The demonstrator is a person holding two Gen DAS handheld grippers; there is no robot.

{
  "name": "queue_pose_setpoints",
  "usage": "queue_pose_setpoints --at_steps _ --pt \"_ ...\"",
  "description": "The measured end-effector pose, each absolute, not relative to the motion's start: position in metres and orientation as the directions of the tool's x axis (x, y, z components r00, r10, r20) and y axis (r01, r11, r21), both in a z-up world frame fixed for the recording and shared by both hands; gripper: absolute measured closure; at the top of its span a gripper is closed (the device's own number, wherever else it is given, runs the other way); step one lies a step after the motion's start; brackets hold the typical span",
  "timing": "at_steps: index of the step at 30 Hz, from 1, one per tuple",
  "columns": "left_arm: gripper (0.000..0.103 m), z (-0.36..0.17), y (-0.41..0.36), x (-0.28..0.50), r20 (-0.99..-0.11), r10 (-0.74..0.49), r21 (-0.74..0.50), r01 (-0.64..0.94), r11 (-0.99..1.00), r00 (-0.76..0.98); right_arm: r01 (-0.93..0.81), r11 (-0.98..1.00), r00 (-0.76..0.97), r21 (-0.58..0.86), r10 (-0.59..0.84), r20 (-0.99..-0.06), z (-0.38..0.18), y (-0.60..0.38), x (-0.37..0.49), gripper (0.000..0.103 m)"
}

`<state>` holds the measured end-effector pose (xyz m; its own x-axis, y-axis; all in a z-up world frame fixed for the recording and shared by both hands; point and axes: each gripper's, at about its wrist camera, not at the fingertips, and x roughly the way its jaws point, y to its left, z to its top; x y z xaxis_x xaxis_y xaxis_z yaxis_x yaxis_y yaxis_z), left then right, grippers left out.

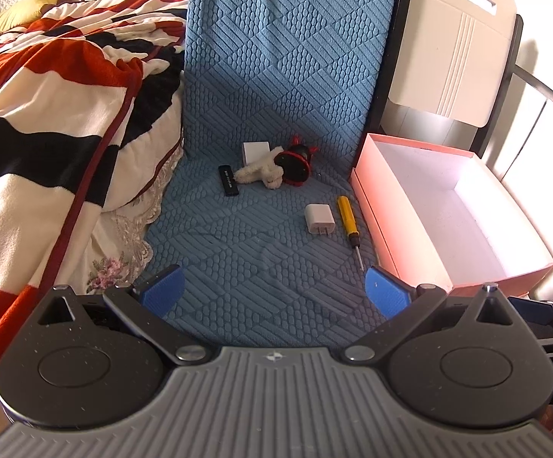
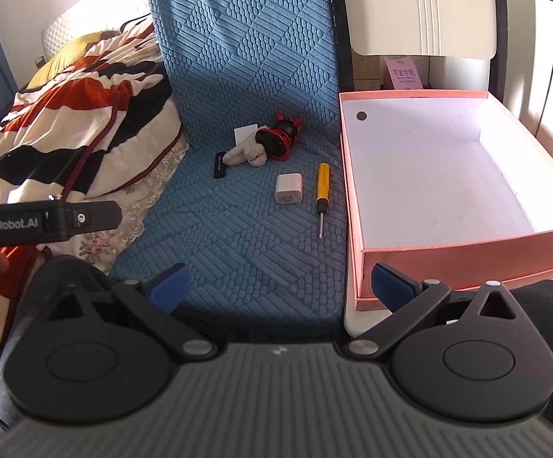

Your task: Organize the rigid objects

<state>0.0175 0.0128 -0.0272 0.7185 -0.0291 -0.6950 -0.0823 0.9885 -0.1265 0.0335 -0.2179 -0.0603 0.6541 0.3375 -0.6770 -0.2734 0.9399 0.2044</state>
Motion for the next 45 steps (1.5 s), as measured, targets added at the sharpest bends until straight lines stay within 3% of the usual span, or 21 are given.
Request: queue_pose_setpoints --at_steps 14,18,22,26,41,43,45 --pt "0.001 -0.052 0.026 0.058 -0.688 -0.090 -0.192 -0.061 0.979 0.720 -0.295 0.927 0.663 0.230 0.372 -0.649 -0.077 -0.200 0.053 0.001" --pt "0.001 -0.075 0.028 0.082 -0.685 -0.121 -0.243 -0.069 0.968 0.719 -0.323 0.922 0.670 0.214 0.382 -0.637 -0.086 -0.195 0.064 0.007" --pt "0.001 -0.099 0.024 0.107 -0.701 -0.115 -0.233 -0.073 0.970 0.704 -0.336 0.922 0.674 0.191 0.377 -0.635 -0.096 -0.187 0.075 0.023" --pt "0.001 -0.113 0.026 0.124 -0.665 -0.120 -0.244 -0.063 0.968 0.737 -0.350 0.916 0.652 0.198 0.390 -0.650 -0.103 -0.179 0.086 0.032" --pt "0.002 -0.144 0.031 0.208 -0.717 -0.187 -0.288 -0.042 0.957 0.671 -0.419 0.906 0.691 0.058 0.359 -0.627 -0.128 -0.144 0.132 0.045" --pt "0.011 -0.150 0.030 0.221 -0.738 -0.180 -0.282 -0.054 0.958 0.650 -0.418 0.908 0.695 0.045 0.351 -0.627 -0.134 -0.141 0.136 0.062" --pt "0.018 -0.154 0.031 0.232 -0.744 -0.192 -0.302 -0.064 0.951 0.640 -0.413 0.911 0.701 0.021 0.332 -0.631 -0.140 -0.137 0.141 0.072"
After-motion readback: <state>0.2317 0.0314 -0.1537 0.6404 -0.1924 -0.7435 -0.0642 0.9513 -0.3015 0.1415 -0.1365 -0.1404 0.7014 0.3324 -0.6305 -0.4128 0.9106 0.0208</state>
